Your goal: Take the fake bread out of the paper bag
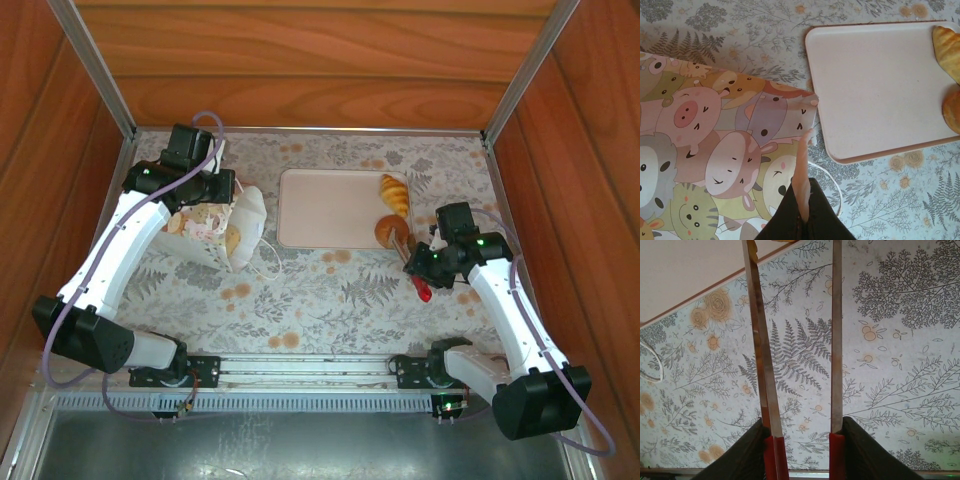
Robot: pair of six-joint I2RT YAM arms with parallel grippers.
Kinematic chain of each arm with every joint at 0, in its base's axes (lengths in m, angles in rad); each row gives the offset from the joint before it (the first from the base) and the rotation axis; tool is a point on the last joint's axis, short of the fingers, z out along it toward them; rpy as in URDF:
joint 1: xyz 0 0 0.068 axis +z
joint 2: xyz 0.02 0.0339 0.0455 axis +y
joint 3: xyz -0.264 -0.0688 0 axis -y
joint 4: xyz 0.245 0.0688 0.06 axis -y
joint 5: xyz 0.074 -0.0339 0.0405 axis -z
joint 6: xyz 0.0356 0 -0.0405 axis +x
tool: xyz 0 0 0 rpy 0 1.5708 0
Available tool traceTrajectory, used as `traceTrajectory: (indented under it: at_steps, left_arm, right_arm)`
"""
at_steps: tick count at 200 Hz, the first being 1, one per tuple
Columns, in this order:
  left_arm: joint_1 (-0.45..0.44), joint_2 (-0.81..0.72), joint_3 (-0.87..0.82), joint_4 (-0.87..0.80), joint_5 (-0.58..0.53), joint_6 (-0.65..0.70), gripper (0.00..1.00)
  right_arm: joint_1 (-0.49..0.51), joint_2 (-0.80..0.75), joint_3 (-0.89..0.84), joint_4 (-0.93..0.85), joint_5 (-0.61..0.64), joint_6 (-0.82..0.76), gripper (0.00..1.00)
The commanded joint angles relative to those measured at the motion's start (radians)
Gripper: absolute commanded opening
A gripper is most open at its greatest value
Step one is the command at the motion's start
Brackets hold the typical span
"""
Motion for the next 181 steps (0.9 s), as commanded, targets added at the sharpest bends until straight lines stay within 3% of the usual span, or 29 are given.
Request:
traceTrajectory:
  at_steps: [1,27,99,181]
  left_arm:
    - [0.009,-0.022,-0.004,0.018,-0.009,-0.001,0.00]
    - [0.009,-0.023,-0.005,0.020,-0.011,-0.001,0.00]
    - [0.009,-0.022,-0.004,0.021,-0.009,-0.005,0.00]
    - [0.009,-0.021,0.000,0.021,-0.011,-0.005,0.00]
  right_arm:
    - [-0.012,-0.003,0.039,-0.035,0.023,-0.013,0.40]
    - [-0.012,-0.014,0.055,-0.015,-0.035,-0.034,0.41]
    - [-0.011,0.001,0.072,-0.052,0.014,-0.055,0.43]
    - [-0.011,-0.040,0.139,-0.055,-0.061,-0.100,0.42]
